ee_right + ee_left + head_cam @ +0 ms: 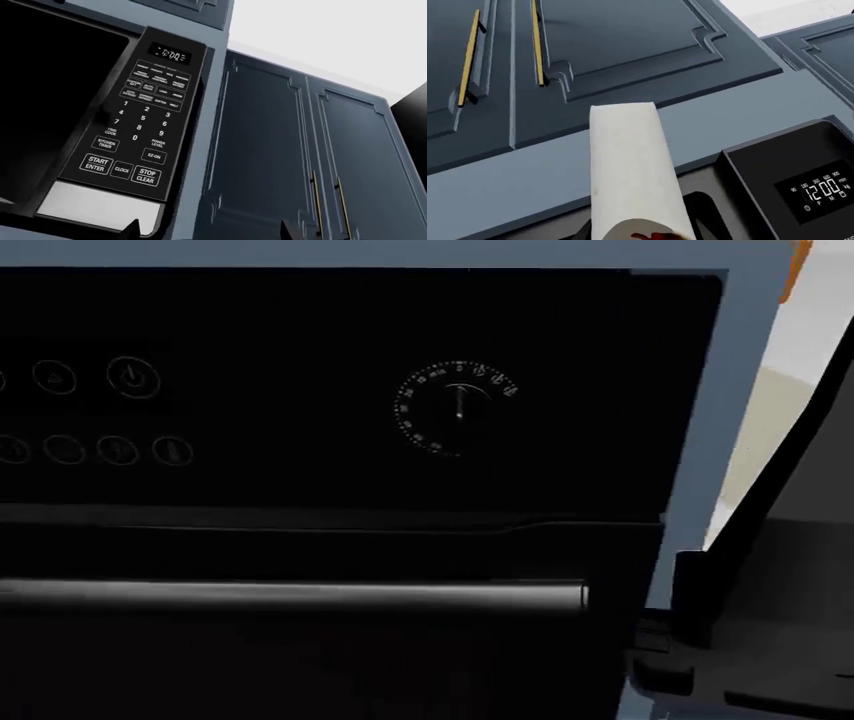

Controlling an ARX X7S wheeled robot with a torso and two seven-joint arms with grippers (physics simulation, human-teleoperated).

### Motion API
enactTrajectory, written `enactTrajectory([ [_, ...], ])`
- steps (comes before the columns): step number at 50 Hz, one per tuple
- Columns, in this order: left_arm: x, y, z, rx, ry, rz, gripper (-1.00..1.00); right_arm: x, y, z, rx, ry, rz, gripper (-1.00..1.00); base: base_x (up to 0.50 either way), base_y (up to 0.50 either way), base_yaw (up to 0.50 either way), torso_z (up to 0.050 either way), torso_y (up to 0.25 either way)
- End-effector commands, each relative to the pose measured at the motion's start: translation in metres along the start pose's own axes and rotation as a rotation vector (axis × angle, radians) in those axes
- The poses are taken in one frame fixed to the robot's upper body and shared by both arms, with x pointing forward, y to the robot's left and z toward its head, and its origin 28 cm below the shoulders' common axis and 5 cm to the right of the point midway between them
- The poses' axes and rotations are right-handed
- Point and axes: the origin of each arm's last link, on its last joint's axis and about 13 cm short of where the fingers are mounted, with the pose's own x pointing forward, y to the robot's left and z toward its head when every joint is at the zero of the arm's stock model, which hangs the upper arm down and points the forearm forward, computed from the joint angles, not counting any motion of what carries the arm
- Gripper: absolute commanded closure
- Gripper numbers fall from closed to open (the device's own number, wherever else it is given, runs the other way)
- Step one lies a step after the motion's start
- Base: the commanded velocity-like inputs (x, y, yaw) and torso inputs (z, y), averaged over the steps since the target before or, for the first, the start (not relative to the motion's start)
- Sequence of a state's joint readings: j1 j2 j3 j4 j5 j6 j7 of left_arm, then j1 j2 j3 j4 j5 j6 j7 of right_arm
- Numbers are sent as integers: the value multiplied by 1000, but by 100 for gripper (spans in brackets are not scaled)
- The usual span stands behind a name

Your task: Pick the burrito from the counter and place it in the microwave.

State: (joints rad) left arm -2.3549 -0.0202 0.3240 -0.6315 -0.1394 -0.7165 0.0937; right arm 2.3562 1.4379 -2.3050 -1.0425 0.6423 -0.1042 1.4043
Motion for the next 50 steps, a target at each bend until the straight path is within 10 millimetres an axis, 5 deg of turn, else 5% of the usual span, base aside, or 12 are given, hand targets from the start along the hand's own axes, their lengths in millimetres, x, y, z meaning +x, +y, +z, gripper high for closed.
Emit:
enactTrajectory([
  [1, 2, -5, 1, -29, -5, -27, 100, 2, 2, 2, 10, -42, 35, -100, 0, 500, 0, 0, 0],
  [24, 3, -5, -2, -31, 6, -28, 100, 2, 2, 2, 8, -41, 34, -100, 0, 500, 0, 0, 0],
  [50, 5, -5, -6, -32, 17, -27, 100, 0, -1, 2, 11, -39, 26, -100, 0, 0, 0, 0, 0],
])
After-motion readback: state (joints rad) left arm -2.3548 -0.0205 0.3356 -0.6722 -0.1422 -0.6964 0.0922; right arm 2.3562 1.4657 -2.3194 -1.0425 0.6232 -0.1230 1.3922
